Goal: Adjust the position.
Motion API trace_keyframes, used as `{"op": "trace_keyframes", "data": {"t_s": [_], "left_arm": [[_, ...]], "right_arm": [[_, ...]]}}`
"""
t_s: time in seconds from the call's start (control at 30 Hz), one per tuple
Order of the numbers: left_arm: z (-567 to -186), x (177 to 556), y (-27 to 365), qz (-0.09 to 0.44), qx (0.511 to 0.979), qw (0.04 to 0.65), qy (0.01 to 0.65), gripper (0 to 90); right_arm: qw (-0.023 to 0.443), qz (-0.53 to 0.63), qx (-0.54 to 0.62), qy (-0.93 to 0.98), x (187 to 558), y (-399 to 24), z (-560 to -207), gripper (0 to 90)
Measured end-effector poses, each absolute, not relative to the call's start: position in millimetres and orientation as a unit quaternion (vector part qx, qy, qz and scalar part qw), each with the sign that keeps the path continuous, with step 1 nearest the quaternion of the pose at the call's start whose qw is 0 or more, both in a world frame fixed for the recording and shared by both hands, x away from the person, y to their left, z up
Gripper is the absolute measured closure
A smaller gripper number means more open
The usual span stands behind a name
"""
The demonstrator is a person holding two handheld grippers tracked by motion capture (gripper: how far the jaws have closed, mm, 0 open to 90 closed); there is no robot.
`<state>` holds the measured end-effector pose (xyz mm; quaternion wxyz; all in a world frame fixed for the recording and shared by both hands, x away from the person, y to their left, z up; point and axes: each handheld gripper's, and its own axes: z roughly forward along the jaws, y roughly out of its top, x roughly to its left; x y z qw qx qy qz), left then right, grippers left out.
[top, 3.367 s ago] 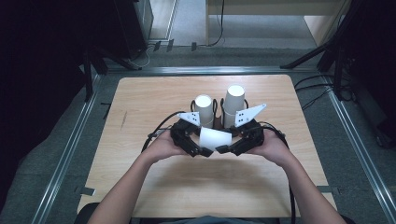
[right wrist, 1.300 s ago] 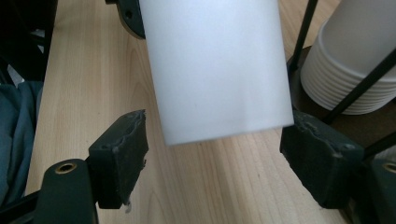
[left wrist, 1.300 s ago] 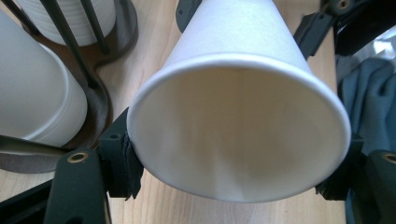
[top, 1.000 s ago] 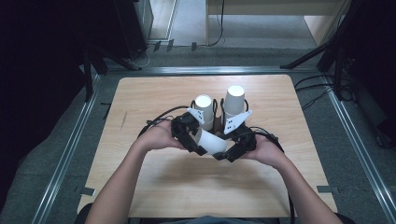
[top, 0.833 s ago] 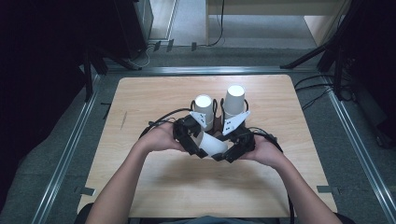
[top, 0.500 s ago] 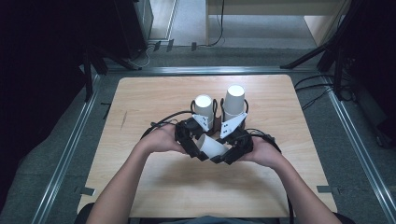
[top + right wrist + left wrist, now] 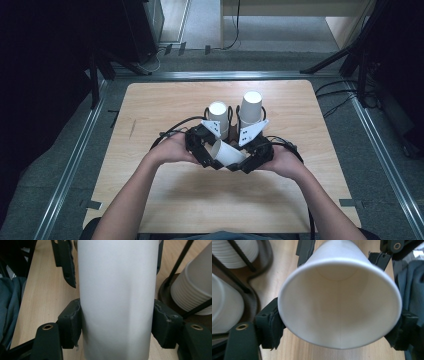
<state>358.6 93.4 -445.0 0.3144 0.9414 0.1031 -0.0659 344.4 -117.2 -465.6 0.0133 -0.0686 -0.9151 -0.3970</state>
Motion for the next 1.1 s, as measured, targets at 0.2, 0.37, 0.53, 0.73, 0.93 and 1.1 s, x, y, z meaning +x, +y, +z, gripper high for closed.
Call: {"op": "trace_keyframes", "data": {"t_s": [0.2, 0.37, 0.53, 0.73, 0.93, 1.1], "left_arm": [[-440.4, 359.9, 100.4, -0.061, 0.923, 0.358, 0.13, 12.4], [-440.7, 358.9, 107.1, -0.054, 0.912, 0.38, 0.145, 11.4], [-442.3, 356.2, 111.3, -0.06, 0.9, 0.402, 0.157, 11.6], [-446.1, 355.9, 112.1, -0.07, 0.885, 0.429, 0.167, 11.7], [-450.7, 356.4, 111.7, -0.075, 0.869, 0.455, 0.179, 12.8], [-452.0, 358.2, 112.6, -0.09, 0.853, 0.479, 0.188, 13.5]], "right_arm": [[0.012, -0.414, -0.084, -0.907, 347.8, -124.6, -461.9, 33.1], [0.017, -0.421, -0.089, -0.902, 348.6, -127.6, -460.0, 32.8], [0.028, -0.427, -0.096, -0.899, 349.6, -129.7, -460.5, 32.7], [0.03, -0.438, -0.1, -0.893, 350.2, -132.3, -458.8, 32.7], [0.035, -0.445, -0.102, -0.889, 350.4, -132.5, -459.1, 32.6], [0.042, -0.452, -0.105, -0.885, 350.8, -132.2, -459.2, 32.6]]}}
